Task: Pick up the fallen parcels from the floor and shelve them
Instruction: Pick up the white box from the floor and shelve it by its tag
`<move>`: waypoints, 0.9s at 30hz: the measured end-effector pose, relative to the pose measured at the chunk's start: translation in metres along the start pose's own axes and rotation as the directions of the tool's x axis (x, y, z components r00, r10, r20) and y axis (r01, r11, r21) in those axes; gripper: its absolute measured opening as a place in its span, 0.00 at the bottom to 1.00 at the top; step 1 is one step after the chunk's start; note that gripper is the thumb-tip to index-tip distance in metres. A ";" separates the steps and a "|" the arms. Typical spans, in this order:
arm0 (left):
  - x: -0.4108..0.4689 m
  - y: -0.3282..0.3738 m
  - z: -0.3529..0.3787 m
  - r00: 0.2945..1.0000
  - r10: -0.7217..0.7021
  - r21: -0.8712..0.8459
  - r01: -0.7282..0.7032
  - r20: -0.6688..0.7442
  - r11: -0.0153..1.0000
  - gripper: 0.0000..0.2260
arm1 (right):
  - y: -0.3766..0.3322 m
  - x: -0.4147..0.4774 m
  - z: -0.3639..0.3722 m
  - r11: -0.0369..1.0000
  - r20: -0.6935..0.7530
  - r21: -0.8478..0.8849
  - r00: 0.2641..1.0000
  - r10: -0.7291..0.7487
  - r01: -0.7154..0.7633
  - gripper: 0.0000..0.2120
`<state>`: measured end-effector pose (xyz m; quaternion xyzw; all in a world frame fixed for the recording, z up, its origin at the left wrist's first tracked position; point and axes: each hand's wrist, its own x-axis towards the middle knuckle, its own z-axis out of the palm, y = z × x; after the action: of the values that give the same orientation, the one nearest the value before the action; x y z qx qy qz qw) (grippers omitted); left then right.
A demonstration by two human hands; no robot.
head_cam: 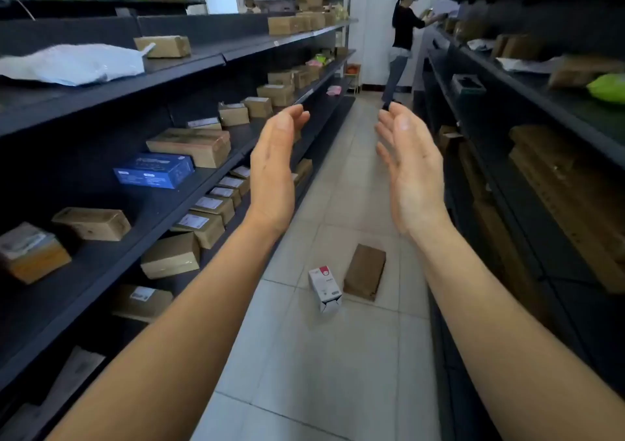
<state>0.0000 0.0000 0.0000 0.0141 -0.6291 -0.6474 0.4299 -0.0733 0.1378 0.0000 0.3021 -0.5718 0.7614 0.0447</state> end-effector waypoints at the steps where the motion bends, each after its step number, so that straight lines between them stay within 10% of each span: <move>1: 0.002 -0.003 0.002 1.000 -0.016 -0.001 0.016 -0.003 1.000 0.24 | 0.005 0.004 0.001 1.000 -0.012 0.004 1.000 0.012 -0.012 0.16; 27: 0.252 -0.240 0.015 0.993 -0.114 0.032 0.116 -0.031 0.993 0.26 | 0.230 0.257 0.034 0.978 -0.001 0.044 0.979 0.204 -0.204 0.19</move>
<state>-0.2967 -0.1713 -0.0641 0.0672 -0.6318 -0.6600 0.4008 -0.3636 -0.0428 -0.0567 0.2409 -0.5828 0.7751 -0.0386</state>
